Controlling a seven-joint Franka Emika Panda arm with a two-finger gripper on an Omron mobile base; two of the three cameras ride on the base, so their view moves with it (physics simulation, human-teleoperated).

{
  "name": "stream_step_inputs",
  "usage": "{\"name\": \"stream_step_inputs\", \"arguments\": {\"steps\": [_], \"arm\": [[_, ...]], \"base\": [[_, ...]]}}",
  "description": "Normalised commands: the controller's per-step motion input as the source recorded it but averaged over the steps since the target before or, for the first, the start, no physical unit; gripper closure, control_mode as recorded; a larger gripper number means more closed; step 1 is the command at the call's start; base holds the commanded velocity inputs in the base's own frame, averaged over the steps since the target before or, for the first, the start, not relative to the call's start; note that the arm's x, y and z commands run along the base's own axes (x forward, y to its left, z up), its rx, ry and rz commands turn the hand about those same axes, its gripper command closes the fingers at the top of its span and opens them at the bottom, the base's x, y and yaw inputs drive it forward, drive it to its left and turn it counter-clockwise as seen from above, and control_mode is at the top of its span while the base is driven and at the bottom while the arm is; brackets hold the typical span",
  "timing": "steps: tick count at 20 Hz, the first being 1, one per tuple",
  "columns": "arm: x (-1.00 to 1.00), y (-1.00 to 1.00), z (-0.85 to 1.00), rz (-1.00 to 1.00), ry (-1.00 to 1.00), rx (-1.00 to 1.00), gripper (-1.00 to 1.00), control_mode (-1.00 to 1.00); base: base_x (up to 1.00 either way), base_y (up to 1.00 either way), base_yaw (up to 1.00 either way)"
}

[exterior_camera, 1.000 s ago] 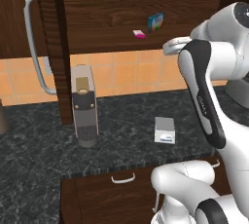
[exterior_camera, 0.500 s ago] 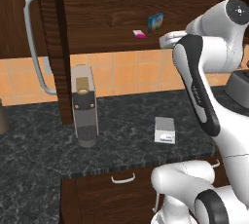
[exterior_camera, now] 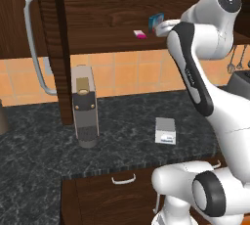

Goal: Pick the bar and place it on the digital scale for weighing, and close the cabinet.

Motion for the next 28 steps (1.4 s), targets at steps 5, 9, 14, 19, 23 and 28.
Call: {"name": "stream_step_inputs", "arguments": {"steps": [5, 9, 14, 19, 23, 28], "arm": [[0.37, 0.01, -0.01, 0.0, 0.11, 0.0, -1.0, -1.0], [0.12, 0.14, -0.22, 0.0, 0.0, -0.01, -1.0, -1.0], [0.32, 0.32, -0.29, -0.01, 0.0, -0.02, -1.0, -1.0], [0.53, 0.11, -0.15, -0.02, 0.01, 0.0, -1.0, -1.0], [0.5, 0.07, -0.08, -0.04, 0.04, 0.0, -1.0, -1.0], [0.38, 0.03, -0.08, -0.05, 0.02, 0.0, -1.0, -1.0]], "base": [[0.0, 0.0, 0.0], [0.0, 0.0, 0.0], [0.0, 0.0, 0.0], [0.0, 0.0, 0.0], [0.0, 0.0, 0.0], [0.0, 0.0, 0.0]]}}
